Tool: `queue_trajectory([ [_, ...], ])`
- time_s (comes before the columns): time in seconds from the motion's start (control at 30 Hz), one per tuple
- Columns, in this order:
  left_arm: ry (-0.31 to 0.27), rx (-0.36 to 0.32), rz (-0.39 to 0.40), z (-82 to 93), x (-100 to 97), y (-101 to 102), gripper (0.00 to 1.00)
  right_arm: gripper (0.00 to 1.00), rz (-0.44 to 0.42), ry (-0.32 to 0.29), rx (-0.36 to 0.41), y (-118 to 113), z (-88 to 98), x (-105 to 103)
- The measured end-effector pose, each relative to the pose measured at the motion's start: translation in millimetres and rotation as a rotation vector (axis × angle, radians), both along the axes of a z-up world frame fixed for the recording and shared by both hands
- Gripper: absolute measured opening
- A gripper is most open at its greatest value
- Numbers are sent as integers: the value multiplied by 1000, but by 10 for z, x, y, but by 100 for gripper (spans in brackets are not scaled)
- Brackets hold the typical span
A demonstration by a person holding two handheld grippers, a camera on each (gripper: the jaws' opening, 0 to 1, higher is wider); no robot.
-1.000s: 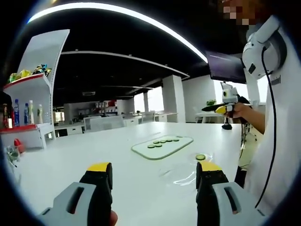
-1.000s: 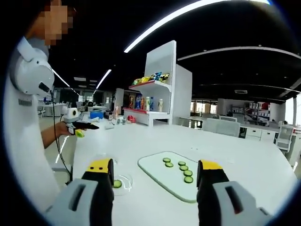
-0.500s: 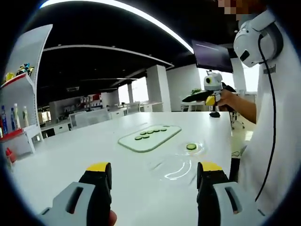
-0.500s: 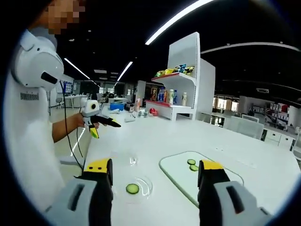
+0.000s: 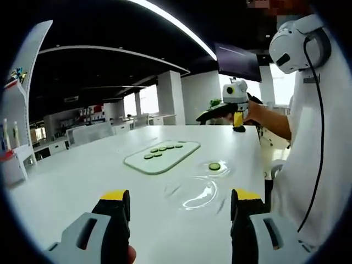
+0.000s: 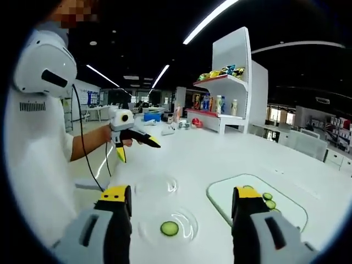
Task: Open the petri dish lid, add cucumber slices into the petri dish, and close the lid
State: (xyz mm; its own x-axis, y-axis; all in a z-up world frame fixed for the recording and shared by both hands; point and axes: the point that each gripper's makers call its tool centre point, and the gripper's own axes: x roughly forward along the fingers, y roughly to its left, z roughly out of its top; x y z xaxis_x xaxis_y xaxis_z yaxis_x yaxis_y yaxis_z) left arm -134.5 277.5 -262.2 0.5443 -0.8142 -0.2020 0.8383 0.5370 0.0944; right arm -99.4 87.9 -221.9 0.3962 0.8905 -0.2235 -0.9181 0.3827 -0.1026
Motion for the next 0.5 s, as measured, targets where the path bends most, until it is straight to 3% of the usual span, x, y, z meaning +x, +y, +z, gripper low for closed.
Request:
queue_trajectory([
  [0.5, 70, 49, -129, -205, 31, -185, 76, 75, 109, 44, -43, 518, -200, -66],
])
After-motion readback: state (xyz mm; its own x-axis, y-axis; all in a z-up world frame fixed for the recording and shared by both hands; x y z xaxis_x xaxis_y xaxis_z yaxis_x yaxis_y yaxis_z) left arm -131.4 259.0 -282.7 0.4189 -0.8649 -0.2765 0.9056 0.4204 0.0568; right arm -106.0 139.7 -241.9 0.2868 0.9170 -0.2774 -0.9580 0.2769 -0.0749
